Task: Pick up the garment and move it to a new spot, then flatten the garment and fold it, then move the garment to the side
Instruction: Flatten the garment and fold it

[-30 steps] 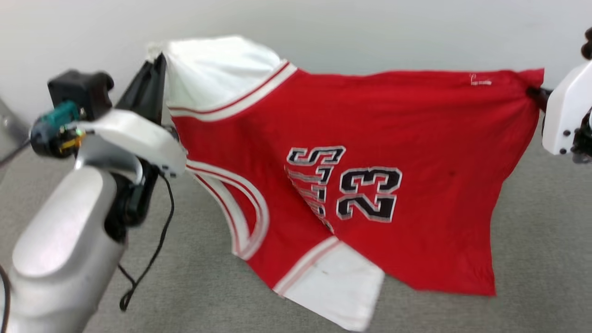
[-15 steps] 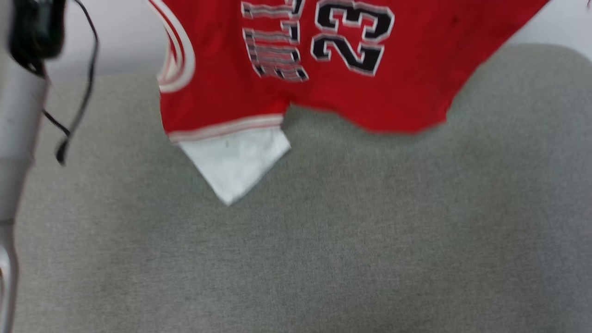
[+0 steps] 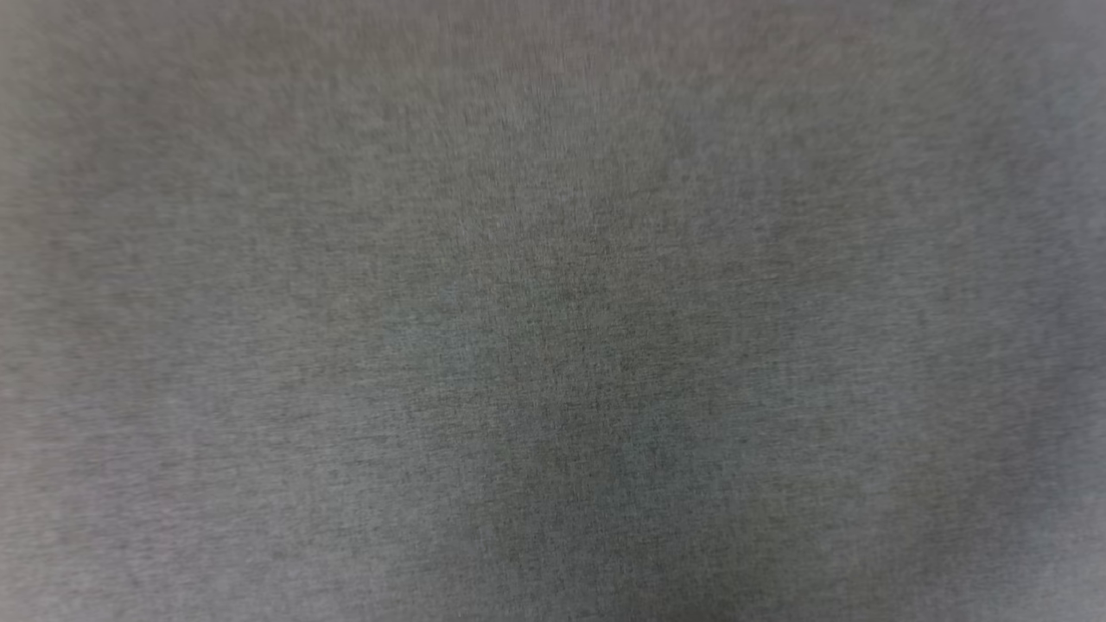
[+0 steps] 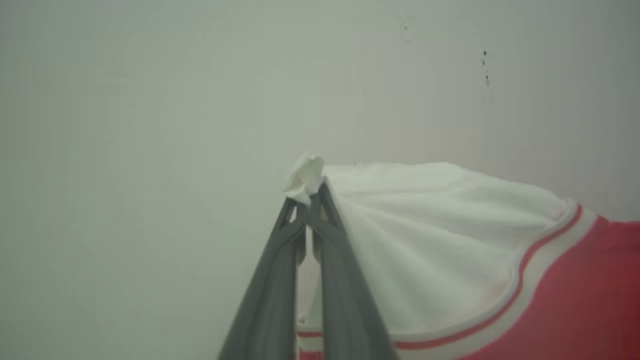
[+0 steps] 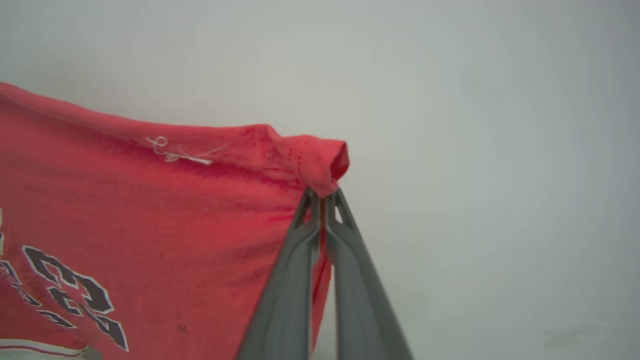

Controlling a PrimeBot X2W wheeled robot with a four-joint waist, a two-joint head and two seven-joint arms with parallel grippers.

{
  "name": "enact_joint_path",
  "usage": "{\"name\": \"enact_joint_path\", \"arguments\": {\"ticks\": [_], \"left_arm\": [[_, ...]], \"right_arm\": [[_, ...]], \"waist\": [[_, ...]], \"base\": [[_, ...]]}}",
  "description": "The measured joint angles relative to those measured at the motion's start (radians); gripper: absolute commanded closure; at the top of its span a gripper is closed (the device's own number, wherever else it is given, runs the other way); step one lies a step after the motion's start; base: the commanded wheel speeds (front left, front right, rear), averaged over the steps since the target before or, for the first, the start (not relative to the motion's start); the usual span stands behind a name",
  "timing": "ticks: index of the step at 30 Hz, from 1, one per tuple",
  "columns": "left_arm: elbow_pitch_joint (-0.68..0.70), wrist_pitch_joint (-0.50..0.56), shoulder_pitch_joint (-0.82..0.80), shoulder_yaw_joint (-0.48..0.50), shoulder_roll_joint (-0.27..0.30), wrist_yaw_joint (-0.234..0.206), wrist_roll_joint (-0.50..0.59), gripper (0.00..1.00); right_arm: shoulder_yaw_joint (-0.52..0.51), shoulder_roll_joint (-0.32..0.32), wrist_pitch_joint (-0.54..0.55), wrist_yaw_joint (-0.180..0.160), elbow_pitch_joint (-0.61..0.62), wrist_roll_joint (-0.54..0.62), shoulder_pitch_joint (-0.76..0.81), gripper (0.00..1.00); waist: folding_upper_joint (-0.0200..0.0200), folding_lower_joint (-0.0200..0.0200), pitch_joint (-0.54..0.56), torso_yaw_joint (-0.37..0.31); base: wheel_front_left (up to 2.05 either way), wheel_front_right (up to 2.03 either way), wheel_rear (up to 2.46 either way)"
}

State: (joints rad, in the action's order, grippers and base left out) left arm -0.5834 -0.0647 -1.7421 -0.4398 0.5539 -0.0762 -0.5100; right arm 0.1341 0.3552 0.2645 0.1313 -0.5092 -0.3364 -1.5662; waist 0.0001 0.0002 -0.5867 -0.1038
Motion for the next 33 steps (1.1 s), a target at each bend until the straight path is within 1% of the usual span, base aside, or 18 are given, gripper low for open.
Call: {"name": "enact_joint_path", "arguments": {"ticks": [5,9,14,19,22,26,29,33], "left_arm": [[-0.004,-0.018,-0.014,0.008,-0.012,-0.015,-0.005,1.0],[-0.002,-0.032,-0.003,0.02,-0.021,-0.025,-0.02,1.0],[-0.002,-0.051,0.047,0.028,-0.037,-0.031,-0.048,1.0],[-0.015,-0.079,0.123,0.041,-0.06,-0.028,-0.091,1.0],[-0.027,-0.106,0.197,0.05,-0.07,-0.012,-0.122,1.0],[-0.031,-0.136,0.336,0.059,-0.077,0.007,-0.161,1.0],[-0.023,-0.154,0.506,0.078,-0.074,0.014,-0.206,1.0],[0.025,-0.168,0.751,0.097,-0.065,0.014,-0.26,1.0]], "right_arm": [[0.044,-0.001,-0.063,0.0,-0.049,-0.011,-0.069,1.0],[0.099,0.001,-0.116,0.0,-0.09,-0.038,-0.097,1.0],[0.176,0.009,-0.153,0.0,-0.156,-0.077,-0.106,1.0],[0.244,0.023,-0.191,0.0,-0.214,-0.139,-0.092,1.0],[0.291,0.034,-0.218,0.0,-0.236,-0.178,-0.027,1.0],[0.36,0.057,-0.242,0.0,-0.235,-0.226,0.103,1.0],[0.398,0.068,-0.256,0.0,-0.227,-0.268,0.245,1.0],[0.422,0.087,-0.271,0.0,-0.212,-0.315,0.424,1.0]], "waist": [[0.0,0.0001,-0.098,-0.002],[0.0,0.0001,-0.15,0.003],[0.0,0.0,-0.179,0.02],[0.0,0.0,-0.168,0.036],[0.0,-0.0001,-0.139,0.043],[0.0,-0.0001,-0.081,0.052],[0.0,-0.0002,-0.018,0.057],[0.0,-0.0003,0.079,0.062]], "base": [[0.0,0.0,0.0],[0.0,0.0,0.0],[0.0,0.0,0.0],[0.0,0.0,0.0],[0.0,0.0,0.0],[0.0,0.0,0.0],[0.0,0.0,0.0],[0.0,0.0,0.0]]}}
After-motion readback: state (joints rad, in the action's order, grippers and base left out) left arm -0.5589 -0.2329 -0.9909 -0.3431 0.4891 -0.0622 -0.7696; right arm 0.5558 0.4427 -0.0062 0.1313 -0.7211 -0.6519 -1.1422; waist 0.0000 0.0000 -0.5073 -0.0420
